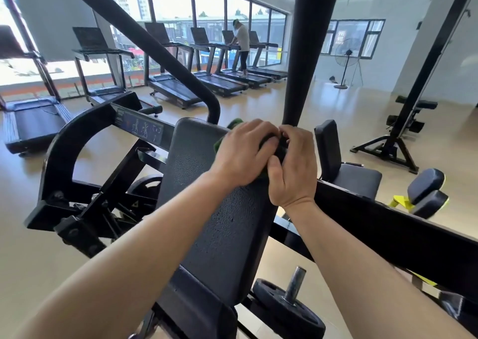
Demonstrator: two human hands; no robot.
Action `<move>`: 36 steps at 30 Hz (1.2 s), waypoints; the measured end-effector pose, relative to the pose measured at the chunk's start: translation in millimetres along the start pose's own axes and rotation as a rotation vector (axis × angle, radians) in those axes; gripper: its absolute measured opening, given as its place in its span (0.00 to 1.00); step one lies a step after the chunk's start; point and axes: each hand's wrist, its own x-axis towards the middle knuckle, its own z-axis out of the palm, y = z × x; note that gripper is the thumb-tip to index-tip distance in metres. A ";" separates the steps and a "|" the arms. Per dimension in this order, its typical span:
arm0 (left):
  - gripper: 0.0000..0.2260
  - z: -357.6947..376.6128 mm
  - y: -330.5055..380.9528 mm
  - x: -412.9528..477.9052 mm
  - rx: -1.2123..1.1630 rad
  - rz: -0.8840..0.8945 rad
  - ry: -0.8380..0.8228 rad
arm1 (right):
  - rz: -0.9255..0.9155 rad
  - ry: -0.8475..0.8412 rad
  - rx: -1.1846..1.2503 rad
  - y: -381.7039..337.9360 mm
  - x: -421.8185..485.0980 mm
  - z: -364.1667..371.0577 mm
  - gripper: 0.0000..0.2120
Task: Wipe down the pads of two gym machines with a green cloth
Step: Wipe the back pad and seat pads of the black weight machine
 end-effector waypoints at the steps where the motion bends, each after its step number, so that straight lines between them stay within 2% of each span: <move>1: 0.13 2.0 0.7 -4.6 -0.006 0.058 0.007 | 0.005 -0.004 -0.011 -0.4 0.5 -0.4 0.28; 3: 0.14 -3.6 -15.6 -4.0 0.012 0.089 0.017 | 0.010 -0.009 -0.036 -1.1 0.4 -1.2 0.29; 8: 0.16 -23.6 -72.1 9.8 0.134 -0.225 0.095 | 0.005 -0.028 -0.048 -0.7 -2.0 0.6 0.26; 12: 0.15 -17.1 -69.8 7.9 0.117 -0.322 0.205 | 0.016 -0.027 -0.048 -0.3 -2.1 0.2 0.23; 14: 0.14 -5.4 -48.9 -0.9 0.087 -0.276 0.248 | 0.017 -0.023 -0.042 0.1 -2.7 0.5 0.23; 18: 0.12 32.5 5.1 -36.8 0.018 -0.073 0.338 | 0.022 -0.010 -0.055 -3.3 -2.0 0.3 0.26; 21: 0.18 42.6 4.4 -54.8 0.007 0.009 0.316 | 0.022 -0.024 -0.082 -4.4 -1.4 0.0 0.27; 24: 0.19 38.2 -7.6 -60.1 0.016 0.007 0.295 | 0.005 -0.033 -0.093 -1.5 -1.4 1.1 0.26; 28: 0.20 28.1 -21.3 -55.9 0.027 -0.120 0.247 | 0.011 -0.023 -0.084 0.9 -2.2 2.2 0.26; 36: 0.24 -6.3 -102.7 -52.0 0.120 -0.430 0.213 | 0.048 -0.008 -0.066 0.5 -3.8 4.3 0.22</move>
